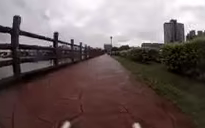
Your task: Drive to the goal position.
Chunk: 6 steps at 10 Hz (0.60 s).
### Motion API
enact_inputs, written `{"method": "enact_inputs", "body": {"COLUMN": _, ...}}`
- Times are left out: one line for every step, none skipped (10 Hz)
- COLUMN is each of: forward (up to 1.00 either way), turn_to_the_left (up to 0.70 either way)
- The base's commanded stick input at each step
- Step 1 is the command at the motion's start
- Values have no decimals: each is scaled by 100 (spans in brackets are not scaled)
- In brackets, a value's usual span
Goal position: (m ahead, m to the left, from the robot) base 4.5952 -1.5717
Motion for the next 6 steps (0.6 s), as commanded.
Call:
{"method": "enact_inputs", "body": {"forward": 50, "turn_to_the_left": 0}}
{"method": "enact_inputs", "body": {"forward": 50, "turn_to_the_left": 0}}
{"method": "enact_inputs", "body": {"forward": 50, "turn_to_the_left": 0}}
{"method": "enact_inputs", "body": {"forward": 50, "turn_to_the_left": 0}}
{"method": "enact_inputs", "body": {"forward": 50, "turn_to_the_left": 0}}
{"method": "enact_inputs", "body": {"forward": 50, "turn_to_the_left": 0}}
